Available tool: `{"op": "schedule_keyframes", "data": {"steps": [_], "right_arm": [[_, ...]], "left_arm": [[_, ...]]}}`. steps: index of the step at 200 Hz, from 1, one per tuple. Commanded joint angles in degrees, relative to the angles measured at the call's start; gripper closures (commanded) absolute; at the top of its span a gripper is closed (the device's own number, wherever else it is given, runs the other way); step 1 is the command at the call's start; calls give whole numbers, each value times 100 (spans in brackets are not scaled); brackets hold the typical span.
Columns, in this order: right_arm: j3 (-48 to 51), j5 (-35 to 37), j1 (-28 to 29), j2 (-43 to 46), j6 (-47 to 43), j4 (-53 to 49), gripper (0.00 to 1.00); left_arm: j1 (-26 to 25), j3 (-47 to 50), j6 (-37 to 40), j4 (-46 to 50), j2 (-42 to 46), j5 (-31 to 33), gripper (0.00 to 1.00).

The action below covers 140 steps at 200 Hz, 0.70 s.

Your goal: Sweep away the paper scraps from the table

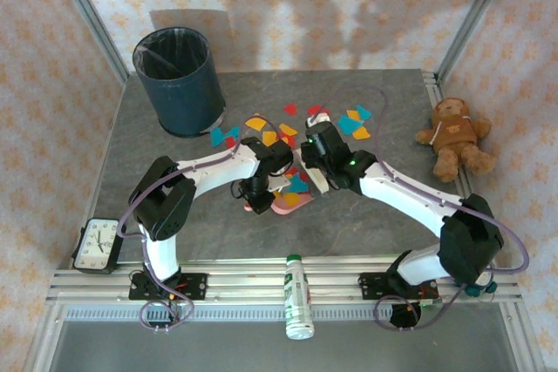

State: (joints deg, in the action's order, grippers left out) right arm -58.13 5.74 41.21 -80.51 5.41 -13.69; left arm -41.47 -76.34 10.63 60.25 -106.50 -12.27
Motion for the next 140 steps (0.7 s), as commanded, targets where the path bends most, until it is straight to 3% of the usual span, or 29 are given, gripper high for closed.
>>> {"op": "schedule_keyframes", "data": {"steps": [1, 87, 140], "right_arm": [[-98, -450, 34, -62, 248, -7, 100], [-6, -768, -17, 263, 441, 139, 100], [45, -123, -17, 552, 527, -48, 100]], "left_arm": [[21, 40, 150, -74, -90, -126, 100], [19, 83, 181, -130, -81, -88, 100], [18, 92, 149, -162, 20, -41, 100]]}}
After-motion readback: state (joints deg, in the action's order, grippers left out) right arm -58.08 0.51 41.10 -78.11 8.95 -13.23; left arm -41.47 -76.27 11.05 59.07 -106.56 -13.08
